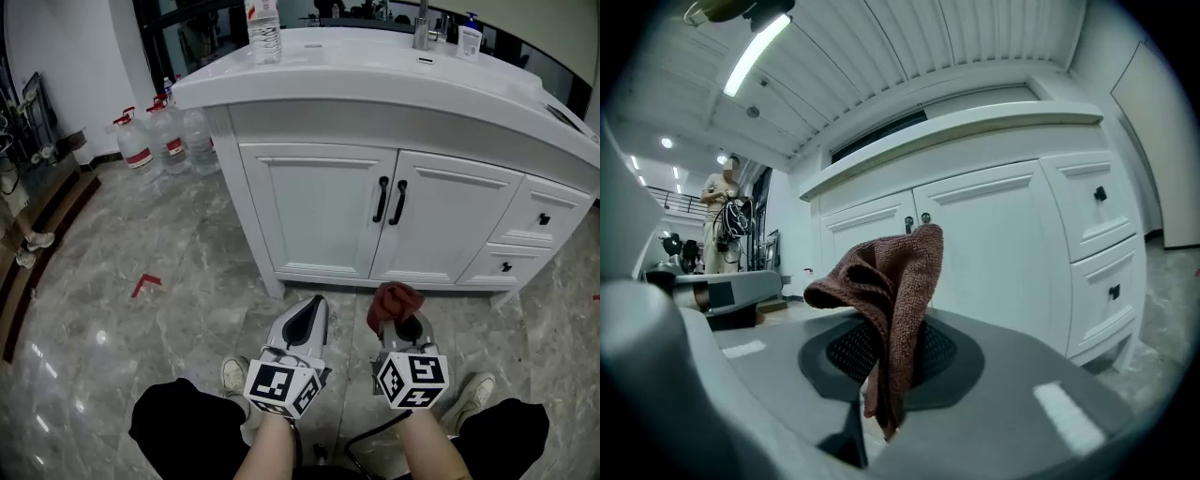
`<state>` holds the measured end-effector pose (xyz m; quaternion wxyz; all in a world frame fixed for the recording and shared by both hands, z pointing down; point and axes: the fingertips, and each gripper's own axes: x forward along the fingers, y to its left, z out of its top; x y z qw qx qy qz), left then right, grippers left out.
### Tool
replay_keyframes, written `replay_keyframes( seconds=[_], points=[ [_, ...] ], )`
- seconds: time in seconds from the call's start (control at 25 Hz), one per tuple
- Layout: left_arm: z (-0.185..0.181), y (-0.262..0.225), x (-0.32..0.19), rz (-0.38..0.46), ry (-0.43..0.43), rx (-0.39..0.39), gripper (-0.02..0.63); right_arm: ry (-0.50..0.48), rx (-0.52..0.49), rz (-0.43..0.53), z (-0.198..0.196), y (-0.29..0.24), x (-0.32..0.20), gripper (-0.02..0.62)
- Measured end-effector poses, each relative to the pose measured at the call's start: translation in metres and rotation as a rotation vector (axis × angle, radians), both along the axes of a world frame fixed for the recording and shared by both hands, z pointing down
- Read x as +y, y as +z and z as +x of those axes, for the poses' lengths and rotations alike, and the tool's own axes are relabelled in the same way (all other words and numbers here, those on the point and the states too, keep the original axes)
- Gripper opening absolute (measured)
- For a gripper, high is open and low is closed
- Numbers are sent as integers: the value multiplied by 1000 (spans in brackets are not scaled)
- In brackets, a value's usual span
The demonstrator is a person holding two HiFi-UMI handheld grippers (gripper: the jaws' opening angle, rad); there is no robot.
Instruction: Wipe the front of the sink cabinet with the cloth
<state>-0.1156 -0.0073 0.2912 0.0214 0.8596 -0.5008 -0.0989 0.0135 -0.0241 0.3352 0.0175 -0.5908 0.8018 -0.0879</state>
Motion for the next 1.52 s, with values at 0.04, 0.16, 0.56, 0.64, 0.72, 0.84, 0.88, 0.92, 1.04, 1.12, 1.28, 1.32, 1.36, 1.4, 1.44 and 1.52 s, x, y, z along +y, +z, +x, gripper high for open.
replay_keyframes(
  seconds=[0.04,0.16,0.56,0.64,0.72,0.84,0.88,0.92,1.04,1.12,1.28,1.32,1.36,1.4,1.44,1.52],
  points=[
    [-7,0,-7,-5,-17,0,0,-21,2,-1,-10,1,-9,78],
    [-27,3,-27,-2,-46,-10,0,-70,16,12,-36,-1,-36,78],
    [-105,-14,-86,34,-105,-54,0,-194,-10,117,-135,-58,-113,78],
    [-118,-14,-95,33,-111,-66,0,-225,-15,139,-160,-72,-127,78],
    [-129,-14,-102,29,-110,-79,0,-250,-23,158,-183,-86,-142,78],
    [-144,-9,-110,31,-100,-115,0,-280,-32,183,-214,-105,-159,78],
    [-151,-9,-112,33,-98,-125,0,-290,-32,193,-224,-111,-162,78],
    [-157,-9,-114,34,-99,-131,0,-300,-30,203,-234,-118,-165,78],
    [-177,-12,-119,33,-109,-137,0,-320,-22,224,-259,-133,-174,78],
    [-186,-13,-124,30,-111,-134,0,-323,-13,230,-269,-139,-180,78],
    [-189,-5,-125,23,-94,-143,0,-310,15,242,-271,-143,-186,80],
    [-188,-4,-125,21,-90,-142,0,-307,21,245,-269,-143,-186,80],
    [-186,-3,-124,21,-86,-139,0,-300,27,248,-265,-144,-186,80],
    [-184,-2,-124,21,-82,-134,0,-291,33,252,-260,-145,-185,80],
    [-181,-2,-124,22,-75,-129,0,-279,39,255,-254,-146,-185,80],
    [-169,-2,-123,26,-50,-129,0,-246,49,260,-238,-148,-183,80]
  ],
)
